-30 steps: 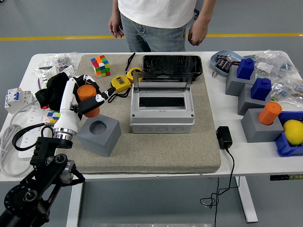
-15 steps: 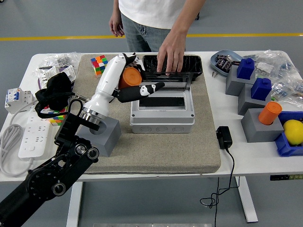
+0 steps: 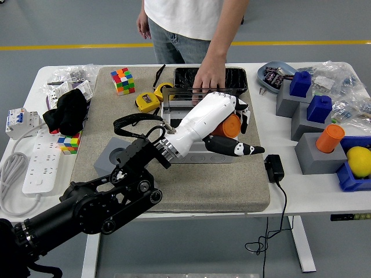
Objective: Fetch the battery,place it into the box,close the lid of the box
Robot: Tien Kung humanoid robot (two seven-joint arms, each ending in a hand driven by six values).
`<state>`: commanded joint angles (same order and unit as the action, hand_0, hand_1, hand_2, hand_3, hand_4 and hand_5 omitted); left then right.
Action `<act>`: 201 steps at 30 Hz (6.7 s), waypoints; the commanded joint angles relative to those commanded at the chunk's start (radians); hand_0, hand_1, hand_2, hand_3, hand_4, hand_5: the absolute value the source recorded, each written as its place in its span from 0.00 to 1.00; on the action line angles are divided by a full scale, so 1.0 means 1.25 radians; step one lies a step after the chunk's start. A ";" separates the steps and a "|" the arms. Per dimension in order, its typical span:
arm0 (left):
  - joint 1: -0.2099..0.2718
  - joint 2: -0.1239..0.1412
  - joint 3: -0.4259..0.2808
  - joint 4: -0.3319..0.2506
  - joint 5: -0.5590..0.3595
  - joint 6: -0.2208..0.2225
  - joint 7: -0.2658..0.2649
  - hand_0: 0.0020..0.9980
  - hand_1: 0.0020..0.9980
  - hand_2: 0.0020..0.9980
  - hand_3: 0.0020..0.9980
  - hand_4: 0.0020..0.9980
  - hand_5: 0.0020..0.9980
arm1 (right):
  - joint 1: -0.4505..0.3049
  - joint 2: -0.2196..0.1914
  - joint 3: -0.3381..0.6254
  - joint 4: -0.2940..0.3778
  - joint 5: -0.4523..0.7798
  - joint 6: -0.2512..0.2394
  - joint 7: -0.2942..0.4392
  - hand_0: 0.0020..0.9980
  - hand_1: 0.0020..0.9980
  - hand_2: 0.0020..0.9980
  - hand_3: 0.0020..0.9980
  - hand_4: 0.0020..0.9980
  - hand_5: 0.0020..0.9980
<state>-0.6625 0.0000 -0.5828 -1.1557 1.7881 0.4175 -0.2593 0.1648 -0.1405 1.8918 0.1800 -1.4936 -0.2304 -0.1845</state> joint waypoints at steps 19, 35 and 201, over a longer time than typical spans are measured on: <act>-0.043 0.000 0.030 0.206 -0.178 0.034 -0.082 0.02 0.00 0.00 0.00 0.96 0.45 | 0.009 -0.001 -0.012 0.000 0.001 -0.003 -0.001 0.92 0.90 0.86 0.83 1.00 1.00; -0.056 0.000 0.048 0.265 -0.217 0.059 -0.130 0.03 0.00 0.00 0.00 0.95 0.48 | 0.012 -0.003 -0.023 0.000 0.007 -0.002 -0.001 0.92 0.90 0.86 0.83 1.00 1.00; -0.021 0.000 -0.151 0.041 0.385 -0.430 0.259 1.00 1.00 0.89 0.73 1.00 1.00 | 0.007 0.000 -0.031 0.000 0.026 -0.001 -0.005 0.89 0.88 0.85 0.83 1.00 1.00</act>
<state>-0.6890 0.0000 -0.7717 -1.1046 2.2689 -0.1200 0.0639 0.1739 -0.1403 1.8536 0.1800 -1.4614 -0.2316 -0.1904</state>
